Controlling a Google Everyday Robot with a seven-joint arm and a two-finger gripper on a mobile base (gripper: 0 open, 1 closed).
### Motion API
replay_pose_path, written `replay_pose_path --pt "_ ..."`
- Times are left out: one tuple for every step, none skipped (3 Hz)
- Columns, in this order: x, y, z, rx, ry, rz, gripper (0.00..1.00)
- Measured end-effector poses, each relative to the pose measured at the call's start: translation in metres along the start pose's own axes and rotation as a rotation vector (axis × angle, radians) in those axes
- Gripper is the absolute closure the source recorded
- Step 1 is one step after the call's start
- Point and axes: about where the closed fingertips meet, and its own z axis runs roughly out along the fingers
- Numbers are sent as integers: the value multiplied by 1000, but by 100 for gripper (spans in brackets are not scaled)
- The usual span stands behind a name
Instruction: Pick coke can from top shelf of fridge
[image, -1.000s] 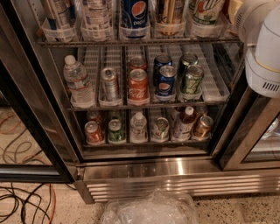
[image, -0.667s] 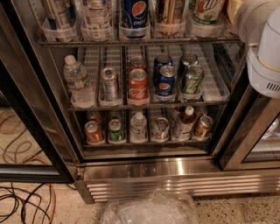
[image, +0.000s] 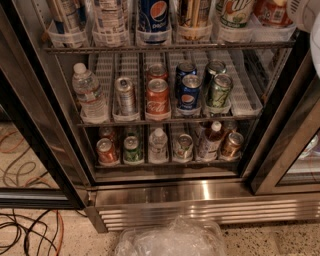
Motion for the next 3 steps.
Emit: replay_pose_path --pt "14 10 -25 -114 41 3 100" --pt "44 28 -46 -204 88 -8 100" --pt "39 28 -47 -204 88 -8 100"
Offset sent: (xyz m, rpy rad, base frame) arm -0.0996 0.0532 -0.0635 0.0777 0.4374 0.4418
